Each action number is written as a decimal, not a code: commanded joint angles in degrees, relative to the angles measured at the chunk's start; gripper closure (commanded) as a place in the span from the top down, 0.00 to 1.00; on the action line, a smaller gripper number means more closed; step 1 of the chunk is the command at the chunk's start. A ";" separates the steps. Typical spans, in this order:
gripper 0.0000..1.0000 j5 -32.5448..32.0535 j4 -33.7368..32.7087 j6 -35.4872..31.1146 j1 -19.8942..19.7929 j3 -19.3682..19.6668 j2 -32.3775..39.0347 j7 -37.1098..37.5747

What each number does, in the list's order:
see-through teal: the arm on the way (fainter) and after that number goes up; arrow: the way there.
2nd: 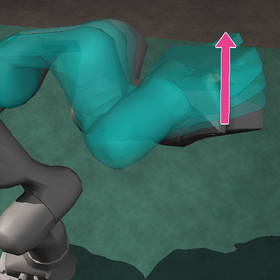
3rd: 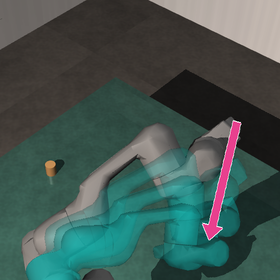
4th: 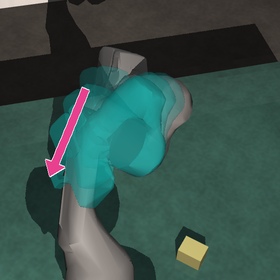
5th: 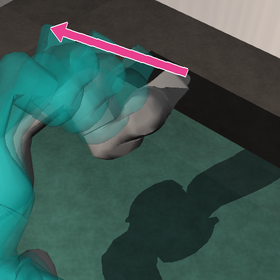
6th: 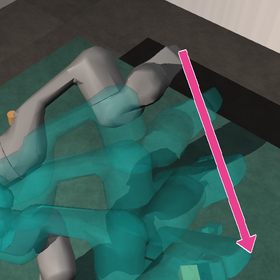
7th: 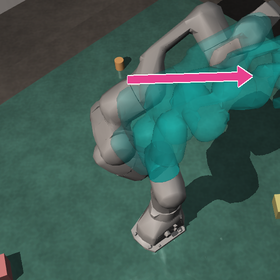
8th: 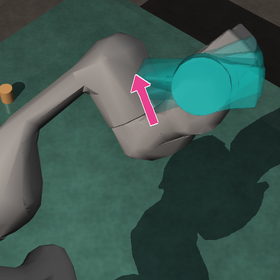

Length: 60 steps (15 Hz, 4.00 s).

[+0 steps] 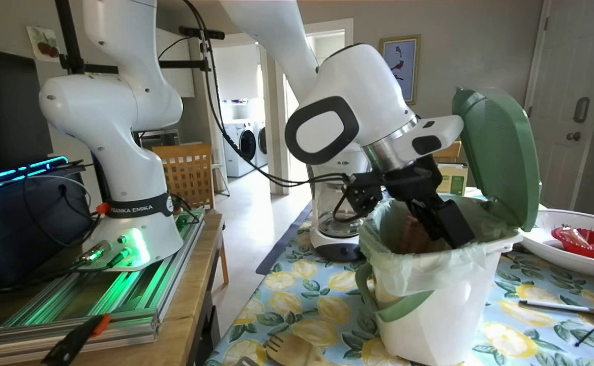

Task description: Remove the can from the rubbish bin

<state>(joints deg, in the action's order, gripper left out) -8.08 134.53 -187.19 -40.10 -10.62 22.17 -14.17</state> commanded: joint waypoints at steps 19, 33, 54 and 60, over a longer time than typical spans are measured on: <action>1.00 -0.04 -1.39 5.70 3.82 -0.30 0.70 -1.35; 0.11 -1.05 -2.41 7.67 24.18 20.87 0.67 -0.61; 0.00 -0.64 0.61 13.74 31.68 24.60 -6.13 4.67; 0.00 -3.28 2.56 14.87 36.27 28.66 -10.28 8.17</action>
<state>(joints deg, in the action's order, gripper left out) -8.35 134.21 -173.16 -7.49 14.45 15.96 -9.36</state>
